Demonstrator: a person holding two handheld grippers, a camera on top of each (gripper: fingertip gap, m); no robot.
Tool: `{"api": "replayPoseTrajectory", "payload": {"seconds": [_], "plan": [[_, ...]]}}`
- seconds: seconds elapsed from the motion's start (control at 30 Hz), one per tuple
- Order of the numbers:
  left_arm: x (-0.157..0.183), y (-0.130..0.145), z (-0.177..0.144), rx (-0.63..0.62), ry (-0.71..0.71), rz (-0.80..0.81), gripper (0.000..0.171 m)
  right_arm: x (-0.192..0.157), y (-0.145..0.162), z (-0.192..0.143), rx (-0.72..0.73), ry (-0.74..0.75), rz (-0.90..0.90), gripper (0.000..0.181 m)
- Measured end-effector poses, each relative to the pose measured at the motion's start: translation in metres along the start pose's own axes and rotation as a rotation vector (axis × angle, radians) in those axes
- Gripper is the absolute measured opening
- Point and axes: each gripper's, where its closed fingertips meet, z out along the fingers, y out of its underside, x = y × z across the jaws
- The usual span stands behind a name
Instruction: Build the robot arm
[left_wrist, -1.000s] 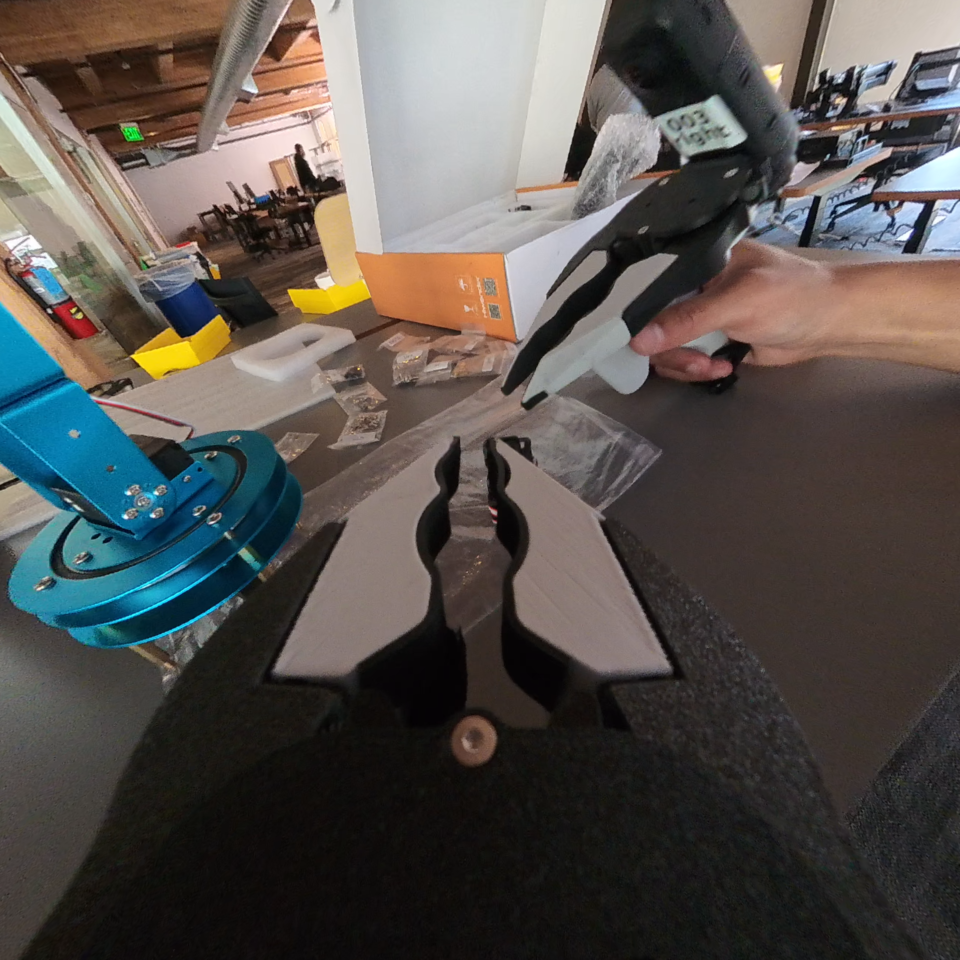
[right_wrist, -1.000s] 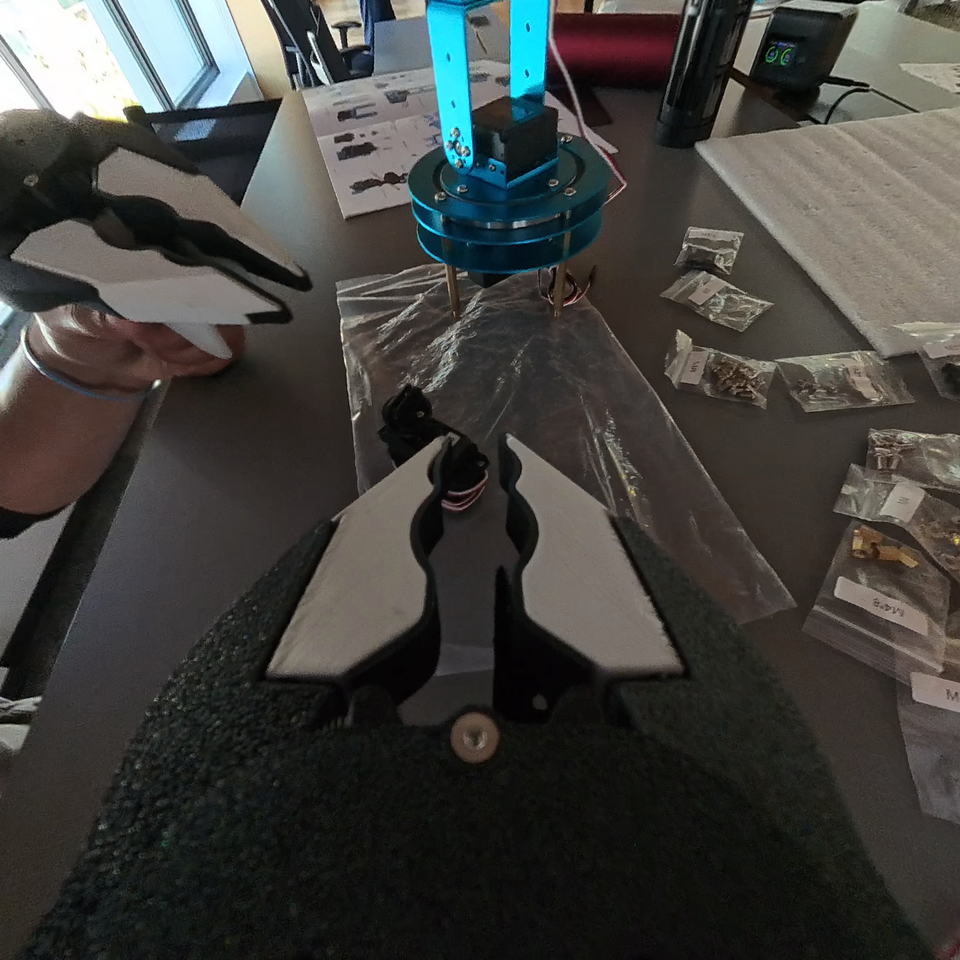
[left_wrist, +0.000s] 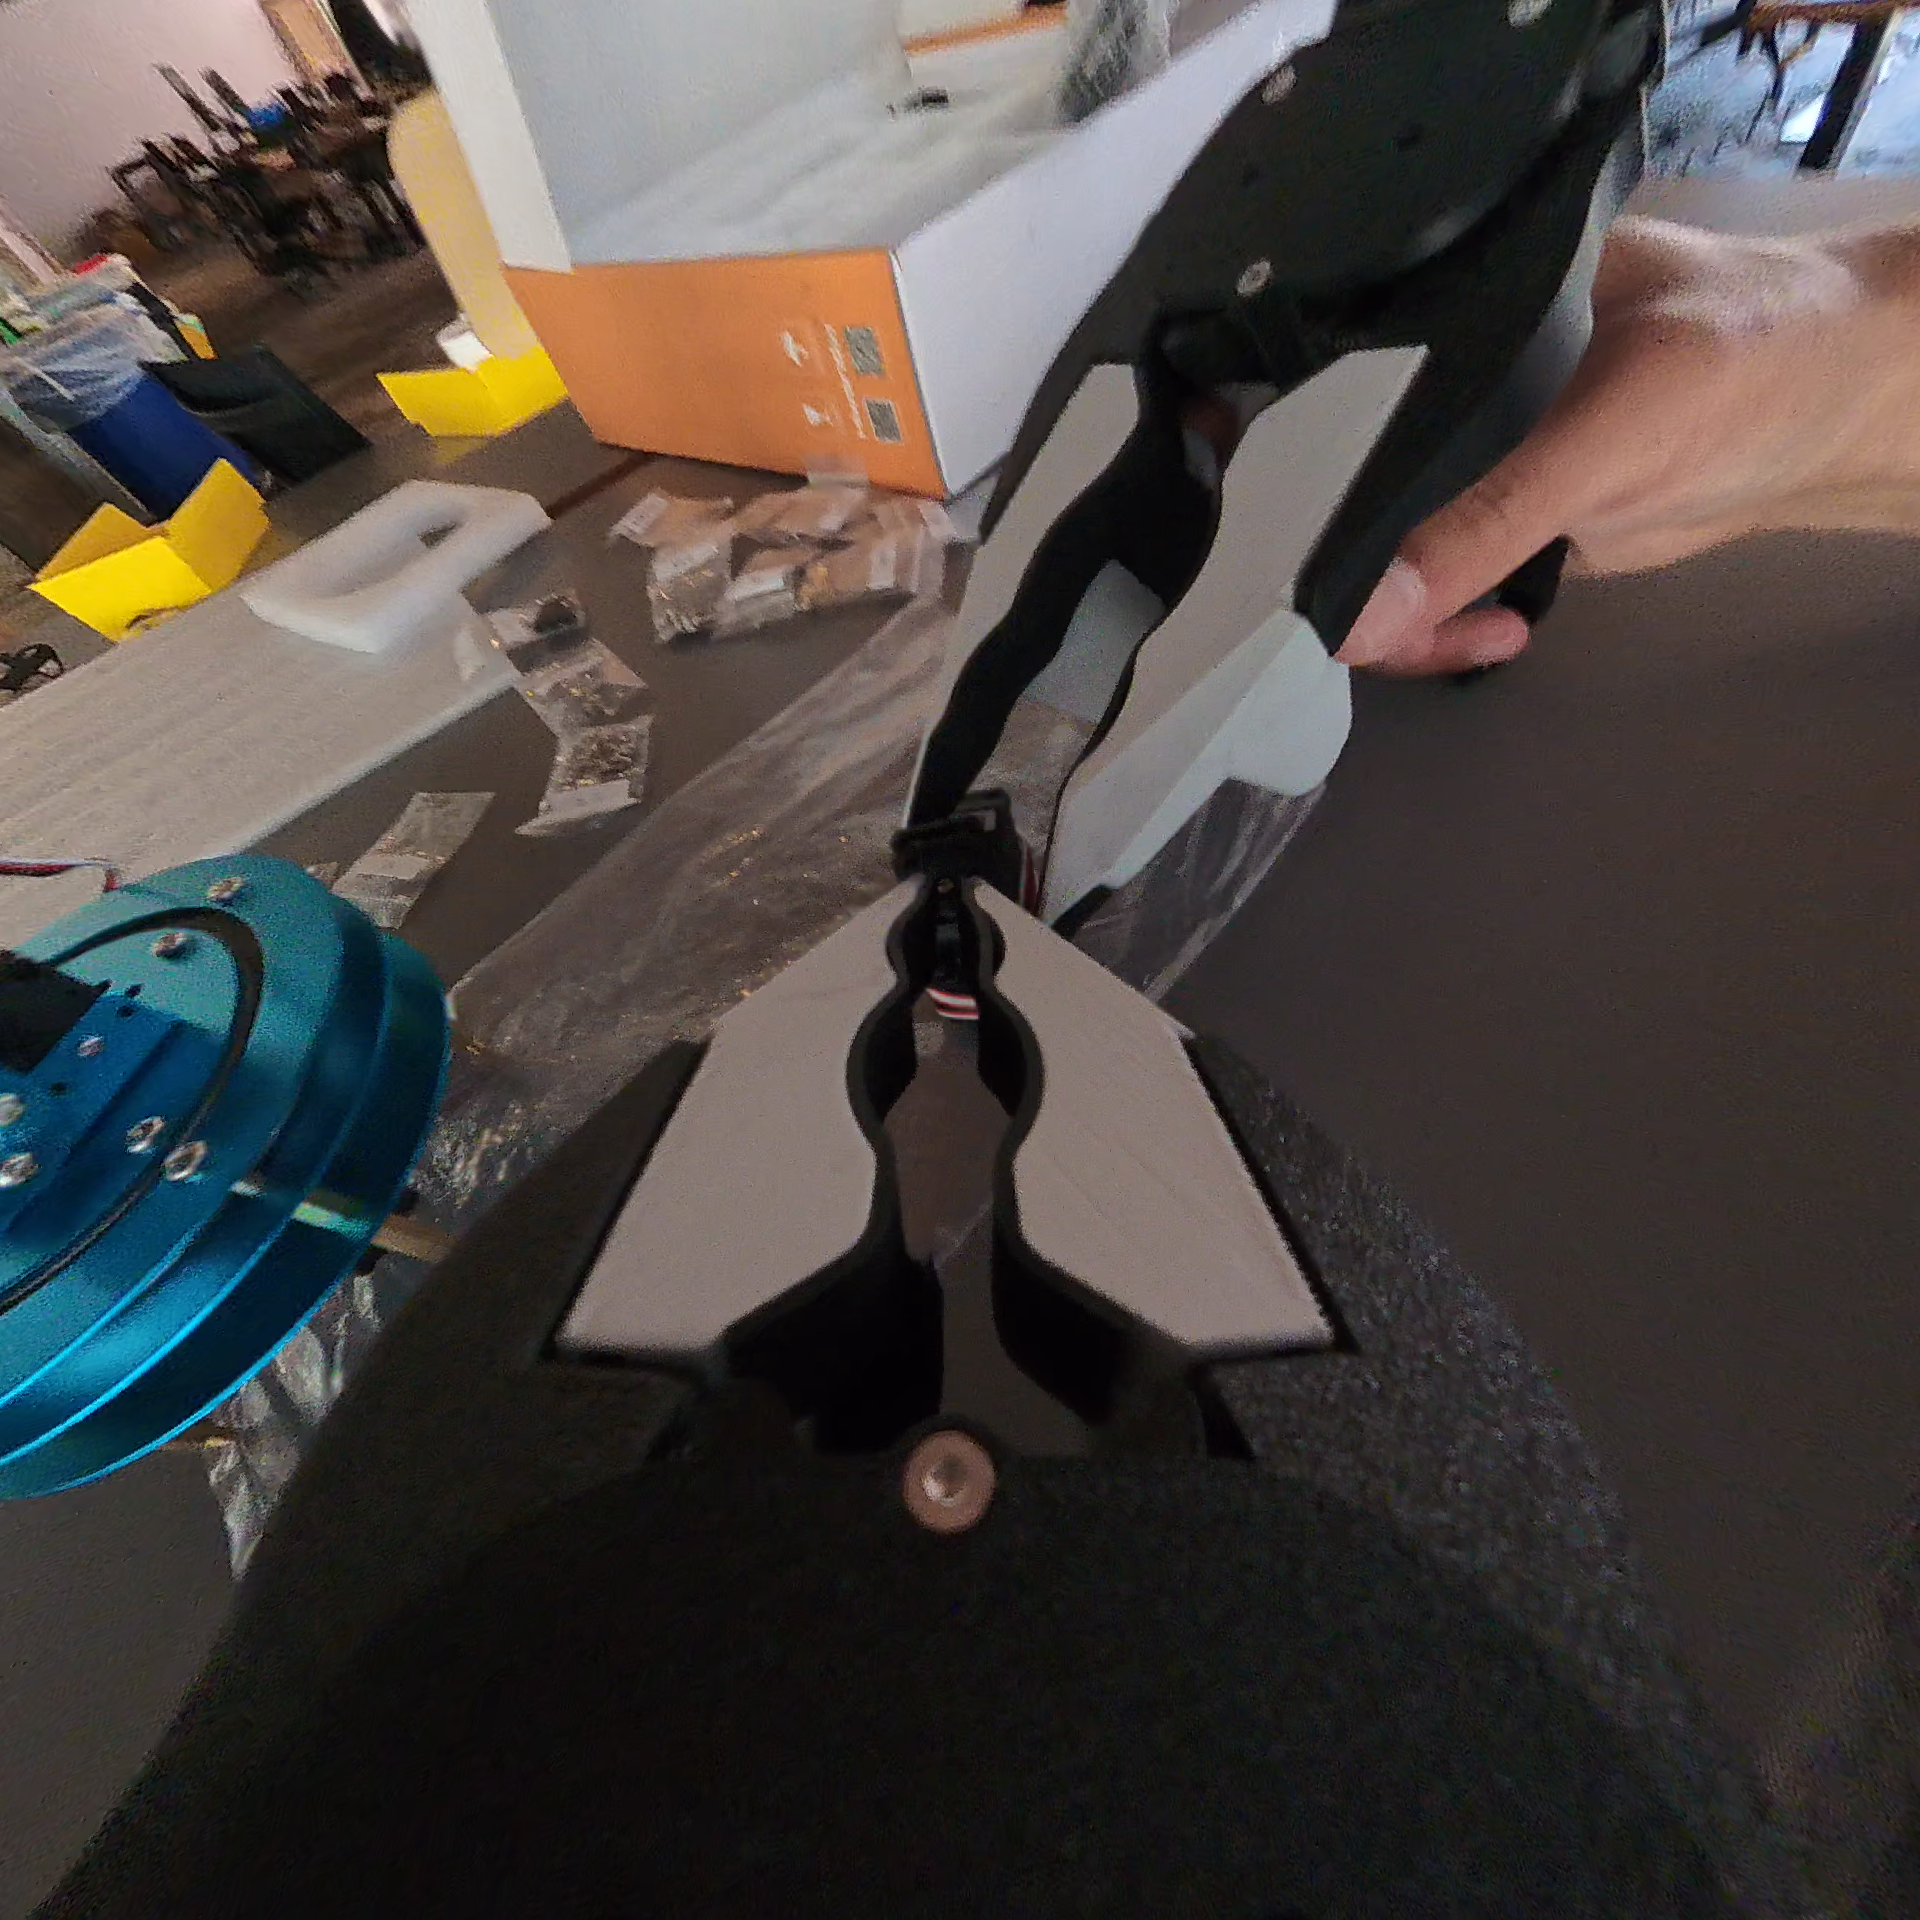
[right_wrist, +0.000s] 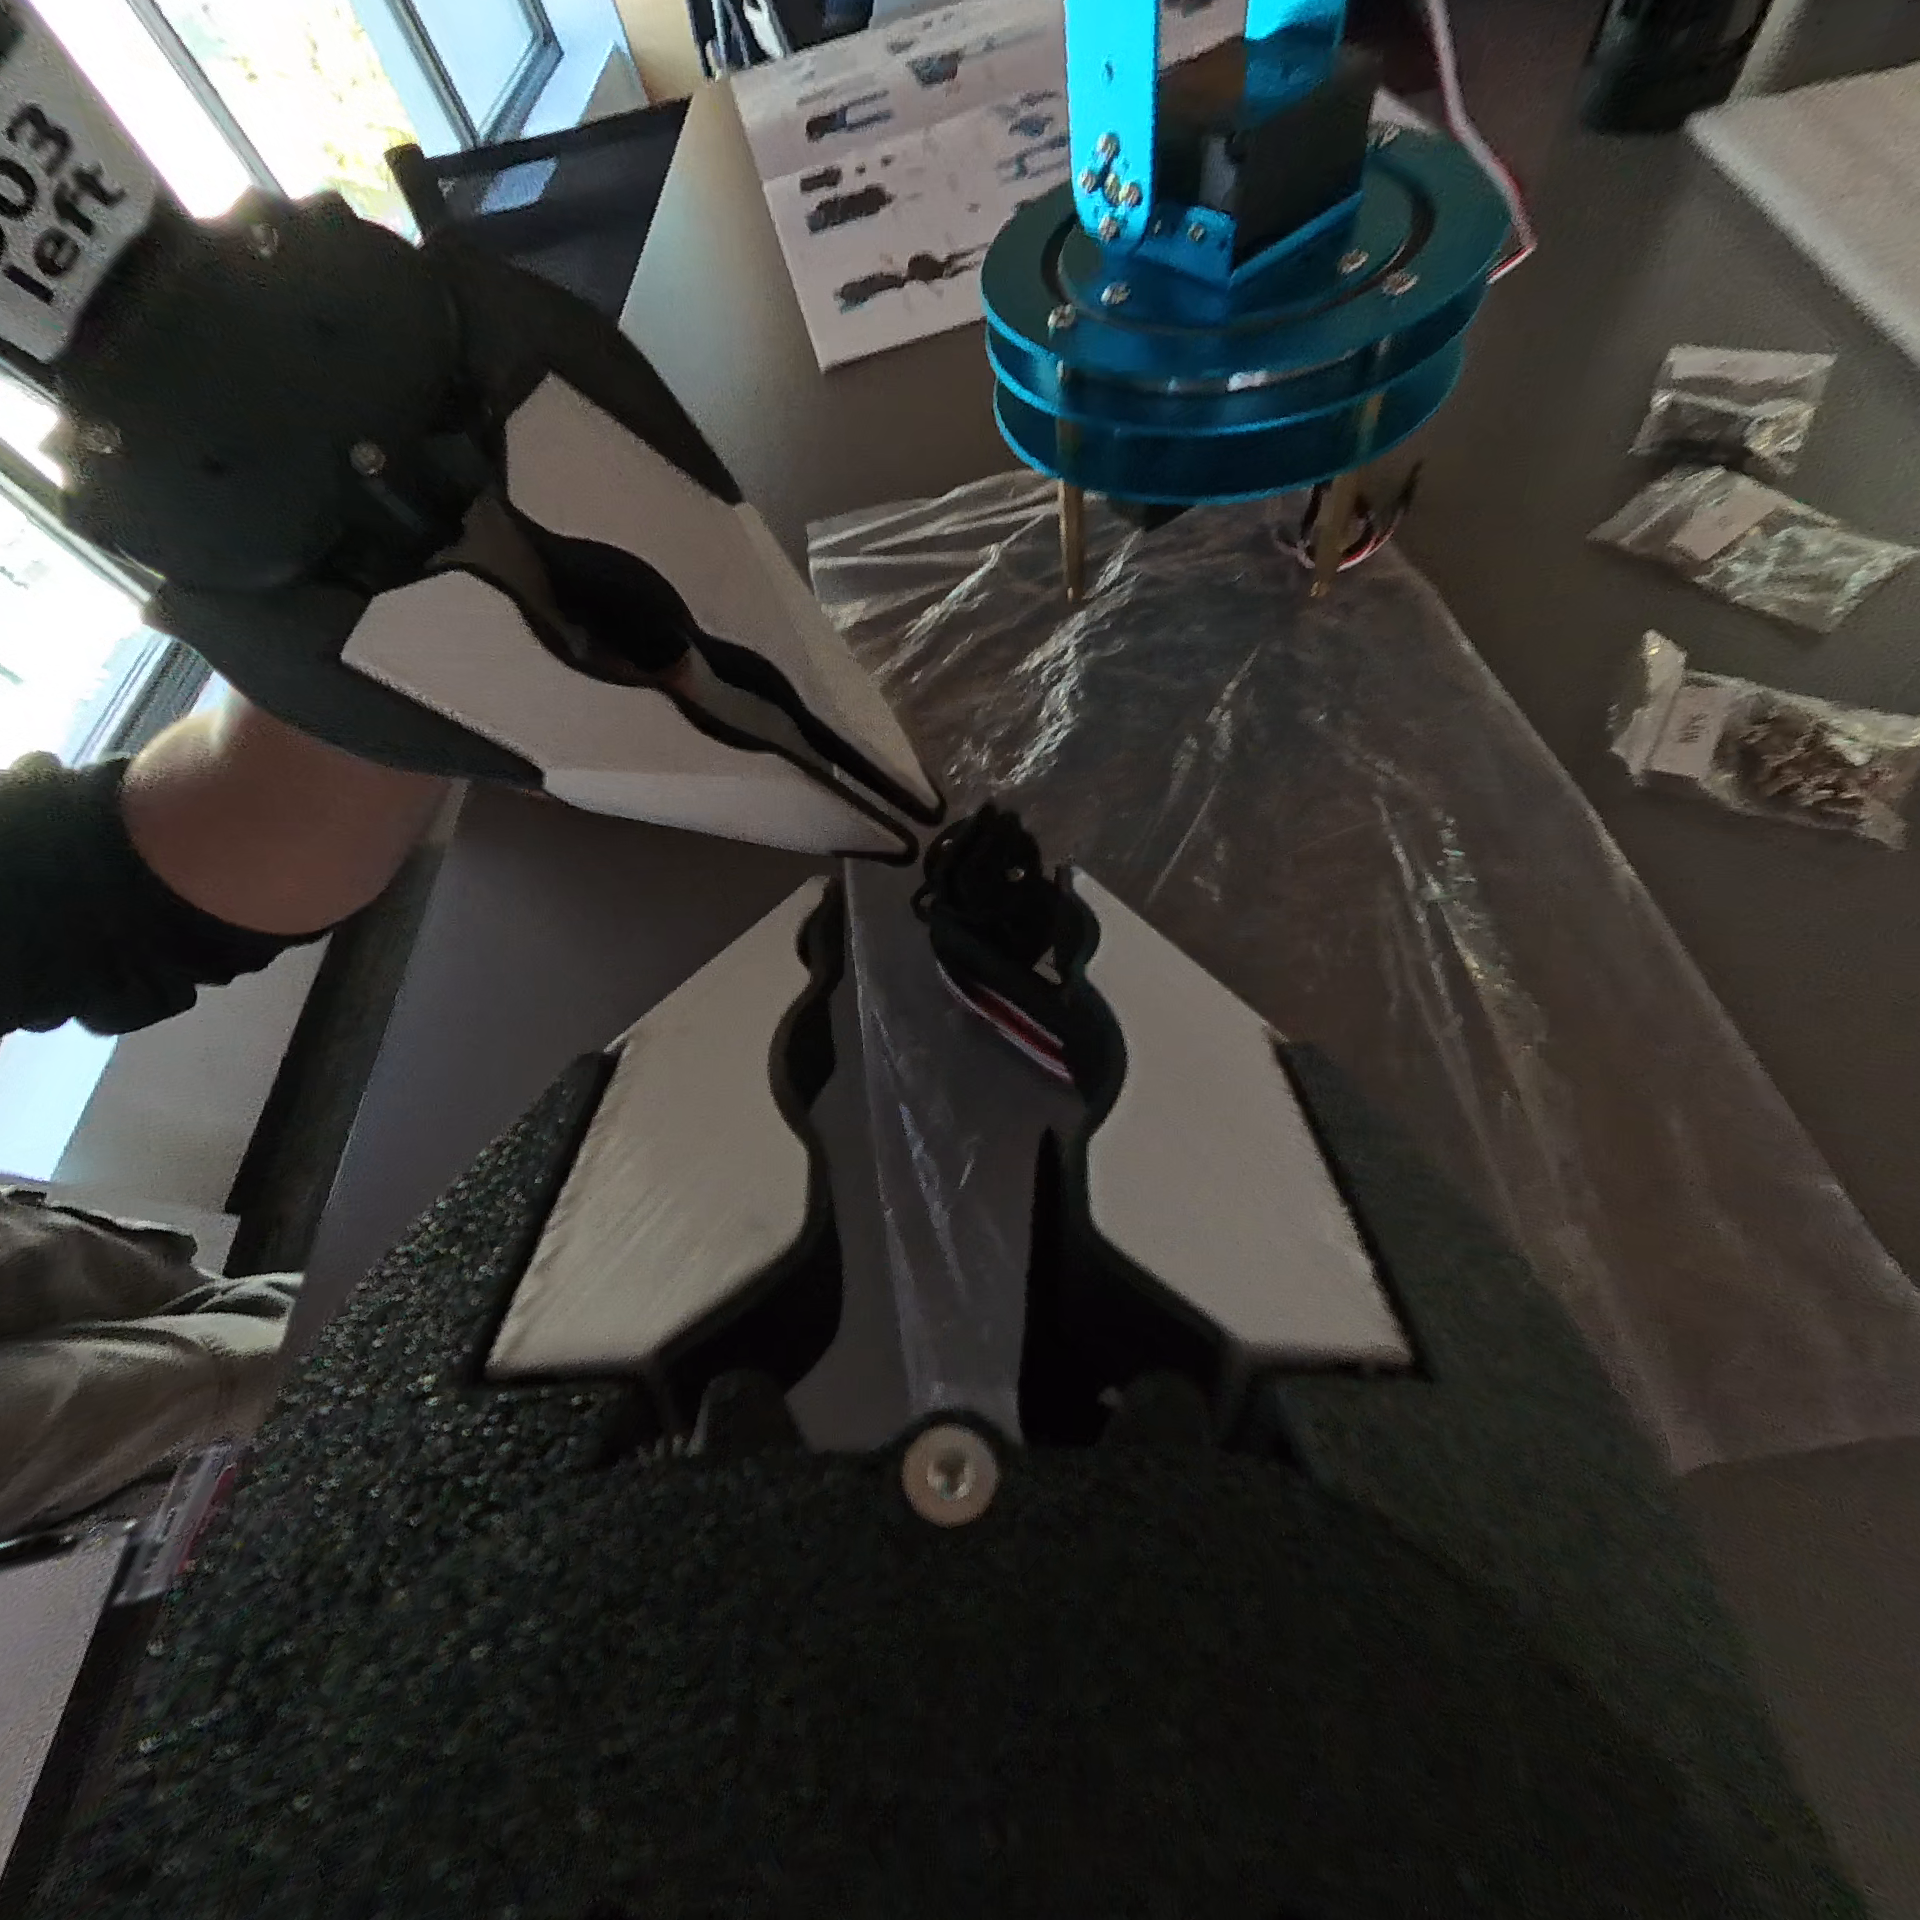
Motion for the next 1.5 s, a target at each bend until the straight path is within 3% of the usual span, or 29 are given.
{"api": "replayPoseTrajectory", "payload": {"seconds": [0.37,0.67,0.83,0.97,1.03,1.1,1.2,1.27,1.3,1.37,1.43,1.5], "plan": [[-0.008,0.0,0.0,-0.003,-0.086,0.025,0.0,0.004,-0.001,-0.004,0.006,0.03,-0.032,0.036],[-0.019,-0.006,-0.007,0.051,-0.145,-0.009,0.0,0.029,-0.026,-0.033,0.159,0.165,-0.026,0.033],[-0.031,-0.011,-0.014,0.104,-0.191,-0.051,0.004,0.039,-0.045,-0.075,0.316,0.201,0.038,0.034],[-0.047,-0.009,-0.013,0.096,-0.235,-0.089,0.01,0.016,-0.06,-0.151,0.514,0.339,0.08,0.036],[-0.043,-0.012,-0.015,0.117,-0.252,-0.045,0.012,-0.008,-0.038,-0.192,0.512,0.455,0.193,0.04],[-0.039,-0.014,-0.016,0.124,-0.254,-0.005,0.02,-0.053,-0.018,-0.224,0.599,0.478,0.302,0.04],[-0.04,-0.023,-0.023,0.178,-0.297,-0.001,0.03,-0.13,0.031,-0.239,0.631,0.502,0.392,0.035],[0.001,-0.051,-0.024,0.231,-0.155,0.113,0.035,-0.177,0.072,-0.237,0.587,0.514,0.455,0.033],[0.029,-0.067,-0.018,0.21,-0.058,0.208,0.027,-0.197,0.092,-0.237,0.563,0.51,0.492,0.032],[0.075,-0.085,0.013,0.066,0.11,0.408,0.03,-0.226,0.13,-0.237,0.495,0.513,0.569,0.032],[0.095,-0.099,0.057,-0.078,0.222,0.543,0.034,-0.236,0.16,-0.244,0.429,0.549,0.624,0.032],[0.109,-0.089,0.098,-0.3,0.44,0.578,0.051,-0.227,0.174,-0.254,0.41,0.562,0.665,0.032]]}}
